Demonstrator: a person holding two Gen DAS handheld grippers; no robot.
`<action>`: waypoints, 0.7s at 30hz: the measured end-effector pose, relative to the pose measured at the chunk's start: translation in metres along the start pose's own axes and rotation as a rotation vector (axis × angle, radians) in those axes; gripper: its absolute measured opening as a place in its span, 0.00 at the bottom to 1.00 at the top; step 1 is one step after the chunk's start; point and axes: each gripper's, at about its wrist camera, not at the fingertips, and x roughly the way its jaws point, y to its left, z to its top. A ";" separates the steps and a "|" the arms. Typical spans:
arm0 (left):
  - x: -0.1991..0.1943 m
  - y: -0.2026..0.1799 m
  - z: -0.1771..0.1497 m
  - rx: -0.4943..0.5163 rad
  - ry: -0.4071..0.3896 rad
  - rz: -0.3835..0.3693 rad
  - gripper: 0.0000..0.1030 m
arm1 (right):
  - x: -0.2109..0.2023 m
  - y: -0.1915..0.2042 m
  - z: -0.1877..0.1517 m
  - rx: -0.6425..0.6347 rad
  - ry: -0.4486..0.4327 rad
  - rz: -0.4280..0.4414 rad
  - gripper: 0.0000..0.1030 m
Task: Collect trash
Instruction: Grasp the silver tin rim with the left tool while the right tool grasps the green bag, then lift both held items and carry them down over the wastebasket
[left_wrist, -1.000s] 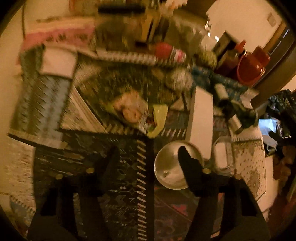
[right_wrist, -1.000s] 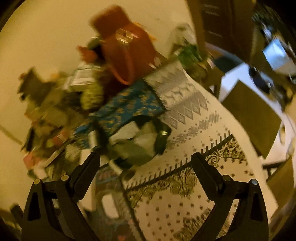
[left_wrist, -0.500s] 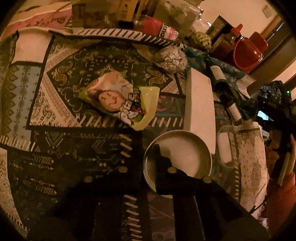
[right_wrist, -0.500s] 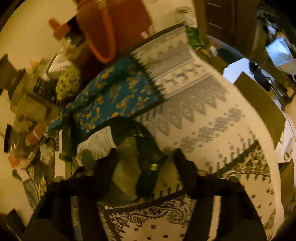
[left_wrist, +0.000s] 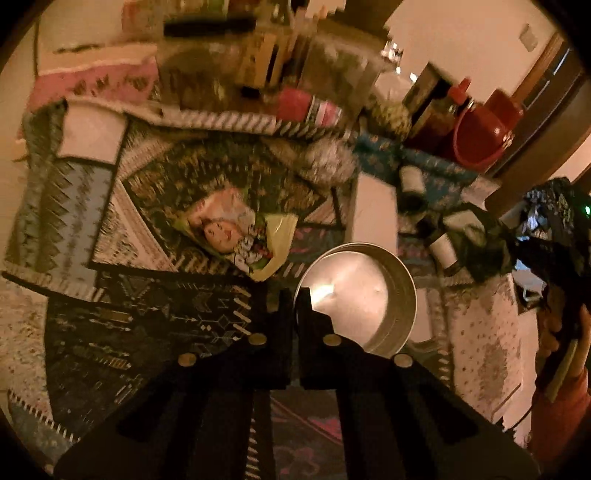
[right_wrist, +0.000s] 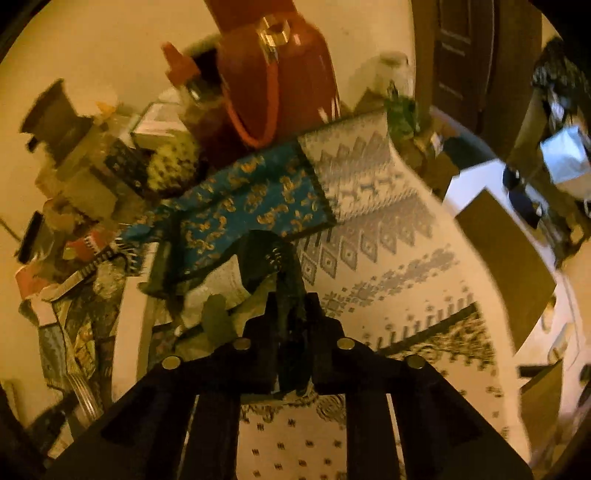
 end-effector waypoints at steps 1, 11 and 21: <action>-0.008 -0.003 0.001 -0.003 -0.016 0.002 0.01 | -0.009 0.000 0.001 -0.014 -0.016 0.003 0.10; -0.100 -0.068 -0.012 0.008 -0.222 0.013 0.01 | -0.122 -0.006 -0.004 -0.133 -0.198 0.098 0.09; -0.197 -0.141 -0.069 -0.020 -0.424 0.046 0.01 | -0.234 -0.033 -0.034 -0.241 -0.390 0.206 0.09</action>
